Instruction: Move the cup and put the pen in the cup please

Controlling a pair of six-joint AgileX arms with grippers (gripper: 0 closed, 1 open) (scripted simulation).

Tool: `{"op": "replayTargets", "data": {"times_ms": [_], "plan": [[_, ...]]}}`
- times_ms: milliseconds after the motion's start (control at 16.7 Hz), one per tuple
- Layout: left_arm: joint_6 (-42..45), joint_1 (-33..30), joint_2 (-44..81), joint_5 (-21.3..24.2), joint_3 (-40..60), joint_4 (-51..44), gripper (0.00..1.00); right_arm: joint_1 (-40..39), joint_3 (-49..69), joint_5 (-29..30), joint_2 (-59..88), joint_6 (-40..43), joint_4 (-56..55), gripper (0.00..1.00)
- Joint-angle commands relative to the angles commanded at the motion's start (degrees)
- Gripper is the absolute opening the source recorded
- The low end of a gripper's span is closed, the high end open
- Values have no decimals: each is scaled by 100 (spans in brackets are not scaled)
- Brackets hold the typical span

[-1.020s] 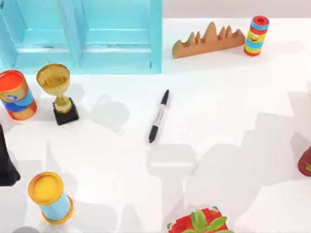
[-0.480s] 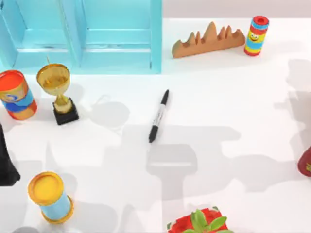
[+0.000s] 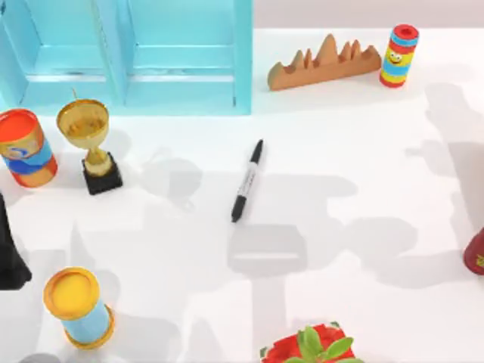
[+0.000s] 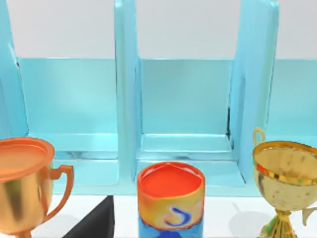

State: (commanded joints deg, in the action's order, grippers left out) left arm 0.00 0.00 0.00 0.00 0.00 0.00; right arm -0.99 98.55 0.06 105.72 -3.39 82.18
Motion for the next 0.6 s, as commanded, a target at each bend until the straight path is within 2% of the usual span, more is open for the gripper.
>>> {"op": "replayTargets", "data": {"times_ms": [360, 600], "plan": [[0, 0, 0, 0, 0, 0, 100, -1622, 571, -13, 1333, -1499, -640, 0], [0, 0, 0, 0, 0, 0, 100, -2034, 729, -5, 1682, -1900, -871, 0]]}}
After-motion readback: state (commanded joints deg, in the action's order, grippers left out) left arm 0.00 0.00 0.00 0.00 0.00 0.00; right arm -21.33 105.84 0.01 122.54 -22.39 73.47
